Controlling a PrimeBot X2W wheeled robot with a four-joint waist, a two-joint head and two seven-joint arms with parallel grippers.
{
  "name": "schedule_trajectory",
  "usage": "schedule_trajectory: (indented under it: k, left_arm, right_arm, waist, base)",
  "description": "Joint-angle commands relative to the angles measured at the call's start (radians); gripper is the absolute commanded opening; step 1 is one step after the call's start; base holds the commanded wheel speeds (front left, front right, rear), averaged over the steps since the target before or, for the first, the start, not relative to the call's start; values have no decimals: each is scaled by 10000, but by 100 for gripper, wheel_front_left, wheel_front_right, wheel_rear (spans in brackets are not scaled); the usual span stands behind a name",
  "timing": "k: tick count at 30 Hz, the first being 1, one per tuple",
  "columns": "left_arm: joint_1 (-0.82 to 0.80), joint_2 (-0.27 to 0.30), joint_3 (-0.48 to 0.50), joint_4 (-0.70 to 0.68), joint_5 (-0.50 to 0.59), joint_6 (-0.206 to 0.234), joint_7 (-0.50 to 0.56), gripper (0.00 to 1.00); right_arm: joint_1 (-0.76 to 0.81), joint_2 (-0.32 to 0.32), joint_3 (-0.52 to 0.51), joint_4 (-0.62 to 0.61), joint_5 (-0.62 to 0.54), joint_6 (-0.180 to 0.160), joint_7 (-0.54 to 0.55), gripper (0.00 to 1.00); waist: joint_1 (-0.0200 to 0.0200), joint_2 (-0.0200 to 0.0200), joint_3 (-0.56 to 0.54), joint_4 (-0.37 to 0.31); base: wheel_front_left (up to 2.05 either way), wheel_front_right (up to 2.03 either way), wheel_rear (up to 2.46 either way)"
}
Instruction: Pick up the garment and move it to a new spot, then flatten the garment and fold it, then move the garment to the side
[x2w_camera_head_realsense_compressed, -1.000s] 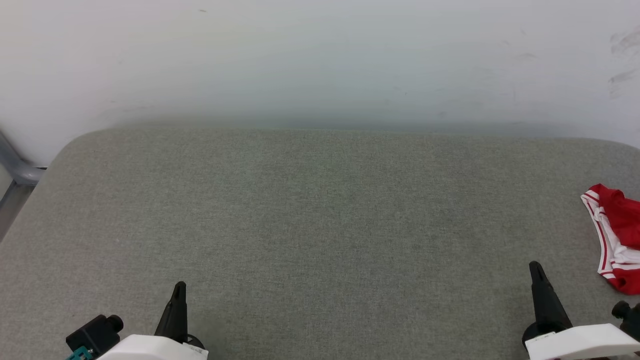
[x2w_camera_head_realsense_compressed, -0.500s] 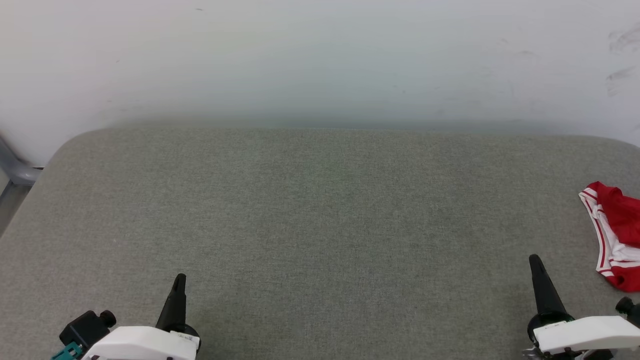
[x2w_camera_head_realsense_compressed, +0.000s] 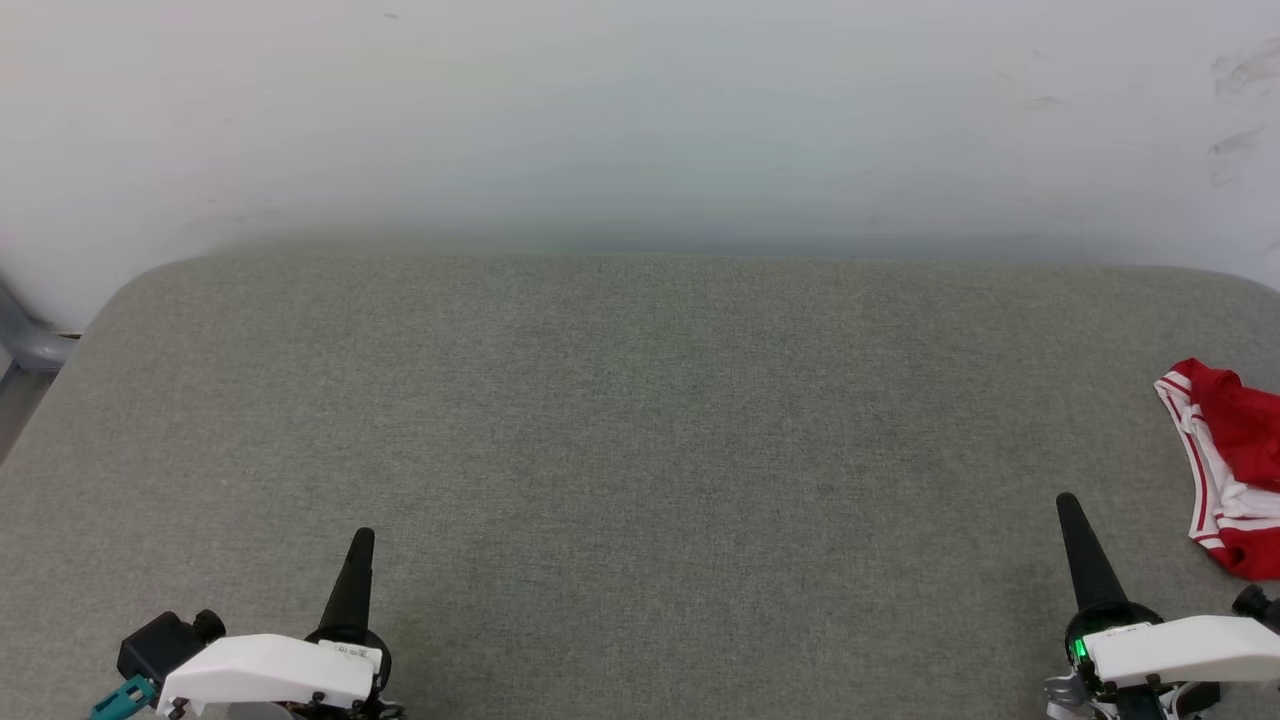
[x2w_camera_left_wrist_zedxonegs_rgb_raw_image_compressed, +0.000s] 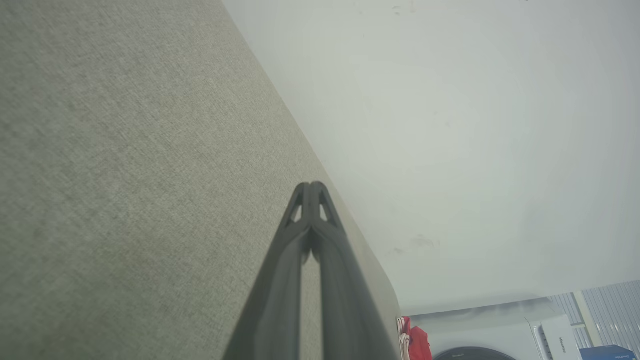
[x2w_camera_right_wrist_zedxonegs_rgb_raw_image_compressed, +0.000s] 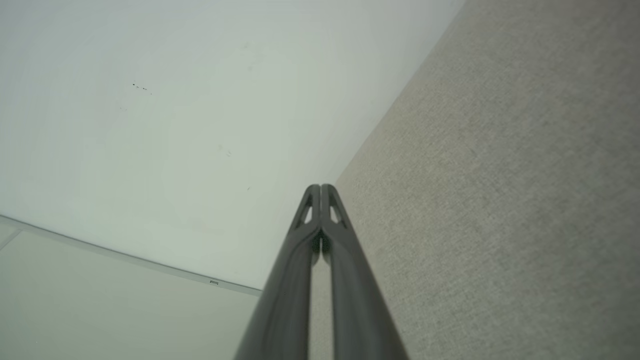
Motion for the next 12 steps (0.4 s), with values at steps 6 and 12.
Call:
schedule_trajectory:
  k: [6,12]
  left_arm:
    - [-328,-10,138,36,-738,-150,188,0]
    - [-437,-43,220,119,-1334,-228,332,0]
  right_arm:
    - [-314,-44,-43,30,744,-2,175,0]
    - [-401,-39,-71,101,1325,-2,328,0]
  waist:
    - [-1,0,19,-24]
    - [-1,0,38,-48]
  base:
    - [0,0,0]
    - [0,0,0]
